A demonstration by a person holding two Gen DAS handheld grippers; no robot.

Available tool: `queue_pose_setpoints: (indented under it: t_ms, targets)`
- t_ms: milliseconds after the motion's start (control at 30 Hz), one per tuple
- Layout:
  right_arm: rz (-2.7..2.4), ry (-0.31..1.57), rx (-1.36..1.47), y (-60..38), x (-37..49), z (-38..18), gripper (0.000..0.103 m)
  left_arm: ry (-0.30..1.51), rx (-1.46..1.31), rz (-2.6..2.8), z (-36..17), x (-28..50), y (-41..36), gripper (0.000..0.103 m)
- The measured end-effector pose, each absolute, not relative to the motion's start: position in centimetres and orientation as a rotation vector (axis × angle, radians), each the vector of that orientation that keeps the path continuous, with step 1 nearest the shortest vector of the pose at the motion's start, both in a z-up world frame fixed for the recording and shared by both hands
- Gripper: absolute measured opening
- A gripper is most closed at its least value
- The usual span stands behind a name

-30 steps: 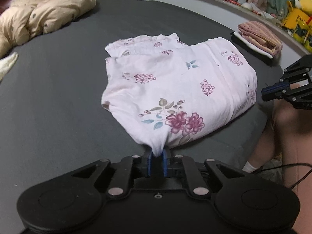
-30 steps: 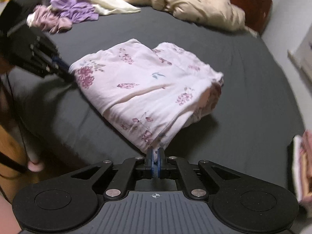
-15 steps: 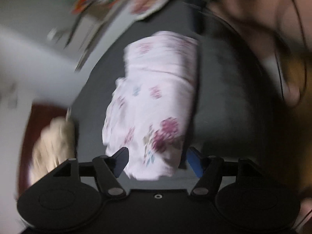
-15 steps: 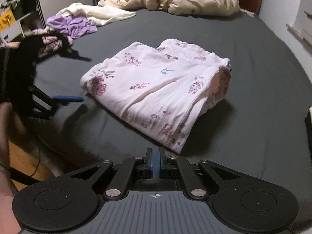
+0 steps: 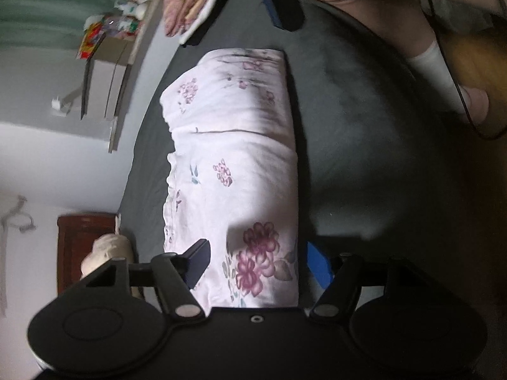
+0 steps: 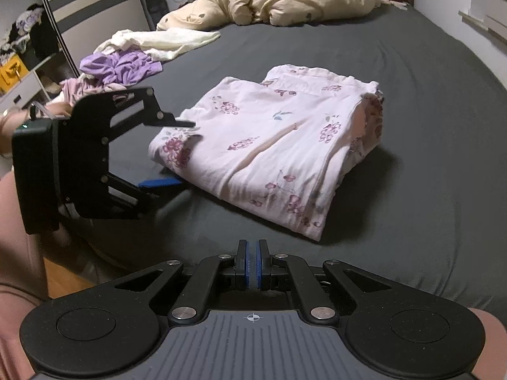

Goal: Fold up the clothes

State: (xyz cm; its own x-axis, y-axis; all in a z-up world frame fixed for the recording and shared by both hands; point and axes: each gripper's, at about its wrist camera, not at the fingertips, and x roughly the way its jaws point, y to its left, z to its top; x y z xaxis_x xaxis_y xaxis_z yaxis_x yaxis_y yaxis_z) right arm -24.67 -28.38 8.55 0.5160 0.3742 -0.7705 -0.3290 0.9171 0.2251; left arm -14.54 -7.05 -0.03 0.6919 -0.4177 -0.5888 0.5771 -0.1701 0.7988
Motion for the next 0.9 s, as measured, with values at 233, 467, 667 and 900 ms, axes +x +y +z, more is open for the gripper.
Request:
queue_pose_setpoints:
  t_ms: [233, 467, 667, 900]
  targets:
    - [0.423, 0.937, 0.104, -28.3, -24.4, 8.8, 0.002, 0.196, 1.378, -0.848, 0.5, -14.2, -7.0, 0.063]
    - [0.425, 0.954, 0.100, -27.7, -24.4, 8.5, 0.002, 0.178, 1.311, -0.808, 1.0, -13.8, -7.2, 0.083]
    - [0.381, 0.942, -0.010, -26.8, -24.3, 8.5, 0.002, 0.181, 1.306, -0.774, 1.1, -13.5, -7.5, 0.088]
    - [0.369, 0.864, -0.291, -24.9, -24.8, 8.6, 0.002, 0.248, 1.320, -0.779, 1.6, -13.1, -8.4, 0.084]
